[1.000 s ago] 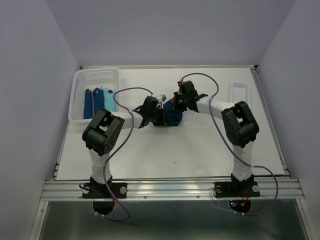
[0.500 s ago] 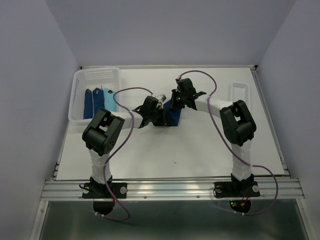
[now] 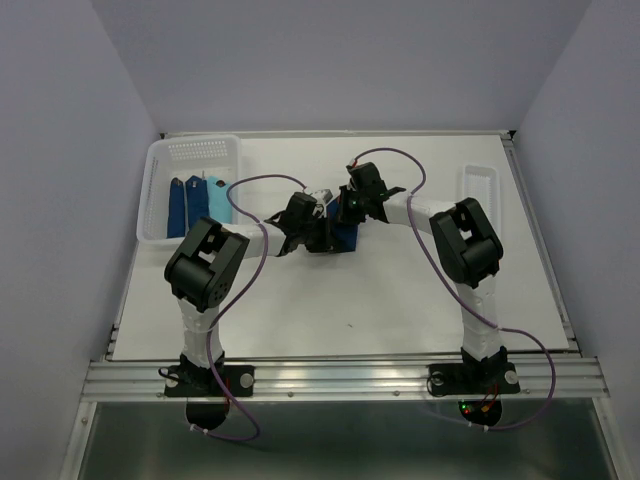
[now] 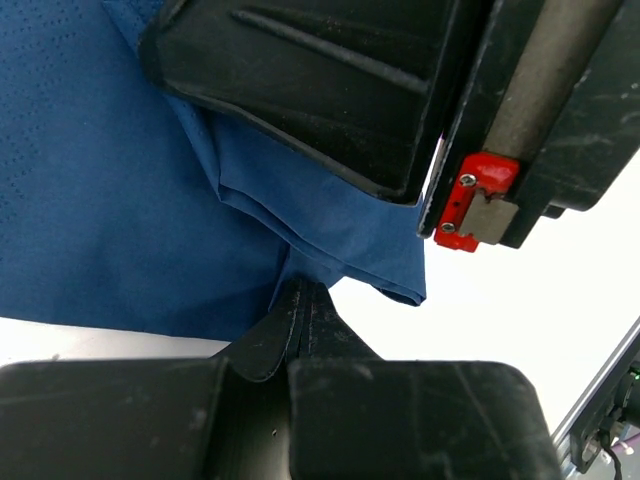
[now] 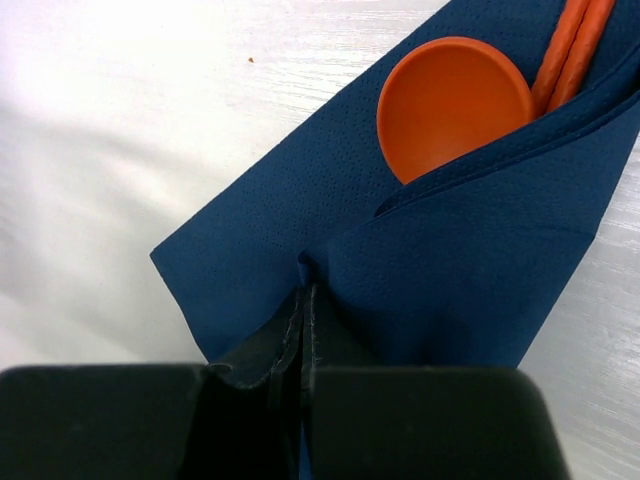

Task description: Place the utensils on the paper napkin and roll it up

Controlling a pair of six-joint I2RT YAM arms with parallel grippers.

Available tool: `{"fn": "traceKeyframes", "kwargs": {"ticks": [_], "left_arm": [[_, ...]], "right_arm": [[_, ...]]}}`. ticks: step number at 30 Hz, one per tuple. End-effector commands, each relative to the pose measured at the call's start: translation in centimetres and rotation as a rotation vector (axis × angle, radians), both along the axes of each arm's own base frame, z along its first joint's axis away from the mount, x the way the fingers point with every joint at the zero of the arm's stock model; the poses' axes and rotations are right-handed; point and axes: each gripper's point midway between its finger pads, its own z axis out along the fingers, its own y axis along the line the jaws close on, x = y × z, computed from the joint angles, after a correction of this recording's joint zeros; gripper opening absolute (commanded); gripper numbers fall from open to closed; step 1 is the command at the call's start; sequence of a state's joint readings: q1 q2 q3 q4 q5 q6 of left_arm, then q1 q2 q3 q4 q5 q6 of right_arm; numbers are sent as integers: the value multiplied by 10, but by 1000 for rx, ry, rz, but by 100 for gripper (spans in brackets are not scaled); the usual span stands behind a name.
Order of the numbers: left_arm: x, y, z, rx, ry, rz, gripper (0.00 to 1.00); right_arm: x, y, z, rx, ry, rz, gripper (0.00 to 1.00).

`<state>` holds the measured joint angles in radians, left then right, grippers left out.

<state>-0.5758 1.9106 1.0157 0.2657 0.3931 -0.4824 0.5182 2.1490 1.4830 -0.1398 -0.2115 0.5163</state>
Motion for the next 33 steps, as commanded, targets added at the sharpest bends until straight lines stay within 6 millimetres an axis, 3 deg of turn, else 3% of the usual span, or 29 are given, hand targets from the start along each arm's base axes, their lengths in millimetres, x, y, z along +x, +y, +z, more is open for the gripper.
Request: {"fn": "traceKeyframes", "kwargs": {"ticks": [1, 11, 15, 22, 28, 33], "left_arm": [[-5, 6, -4, 50, 0, -22, 0], [18, 32, 50, 101, -114, 59, 0], [26, 24, 64, -4, -126, 73, 0], [37, -2, 59, -155, -86, 86, 0], [38, -7, 65, -201, -105, 82, 0], [41, -10, 58, -205, -91, 81, 0]], "right_arm": [[2, 5, -9, -12, -5, 2, 1], [-3, -1, -11, -29, -2, -6, 1], [-3, -1, -8, -27, -7, -7, 1], [-4, -2, -8, -27, -7, -7, 1], [-5, -2, -8, -27, -5, -4, 1], [-6, -2, -10, -26, 1, -3, 1]]}}
